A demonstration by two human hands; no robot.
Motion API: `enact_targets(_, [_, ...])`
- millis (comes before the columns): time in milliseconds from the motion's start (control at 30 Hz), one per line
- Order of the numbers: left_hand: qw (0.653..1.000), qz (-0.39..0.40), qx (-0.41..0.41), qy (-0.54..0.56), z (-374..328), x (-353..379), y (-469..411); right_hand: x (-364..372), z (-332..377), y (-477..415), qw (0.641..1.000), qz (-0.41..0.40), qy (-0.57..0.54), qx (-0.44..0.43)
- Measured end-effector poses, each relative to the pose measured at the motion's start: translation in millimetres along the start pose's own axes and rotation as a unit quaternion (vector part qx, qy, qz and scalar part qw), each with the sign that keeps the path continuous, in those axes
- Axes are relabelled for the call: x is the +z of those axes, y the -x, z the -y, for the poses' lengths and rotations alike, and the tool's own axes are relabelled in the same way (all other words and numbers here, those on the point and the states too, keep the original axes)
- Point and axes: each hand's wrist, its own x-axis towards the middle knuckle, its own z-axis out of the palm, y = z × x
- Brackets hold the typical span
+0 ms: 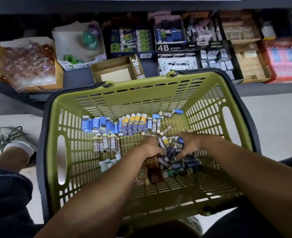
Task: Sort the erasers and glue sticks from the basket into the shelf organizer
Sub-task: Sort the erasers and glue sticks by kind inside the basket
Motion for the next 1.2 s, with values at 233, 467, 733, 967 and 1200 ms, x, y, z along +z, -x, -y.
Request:
enact_targets(233, [0.998,0.0,0.006,0.064,-1.1,7.8,-1.4,10.6,7.3,5.6,0.999,-0.005,0.028,0.022])
enact_targets(467, [0.996,0.012,0.005,0.086,-0.1,4.2,0.2,21.6,6.0,14.0,0.998,-0.022,-0.057,0.018])
enact_targets(733, [0.991,0.002,-0.009,0.132,2.5,7.1,8.0,31.7,23.4,15.6,0.977,-0.047,-0.207,0.012])
enact_targets(967, [0.989,-0.019,0.0,0.148,0.3,11.8,16.2,32.4,23.4,19.8,0.917,-0.039,-0.397,-0.018])
enact_targets(1200, [0.973,-0.03,0.01,0.229,-5.2,15.9,23.6,25.1,16.8,28.2,0.862,0.003,-0.506,-0.039])
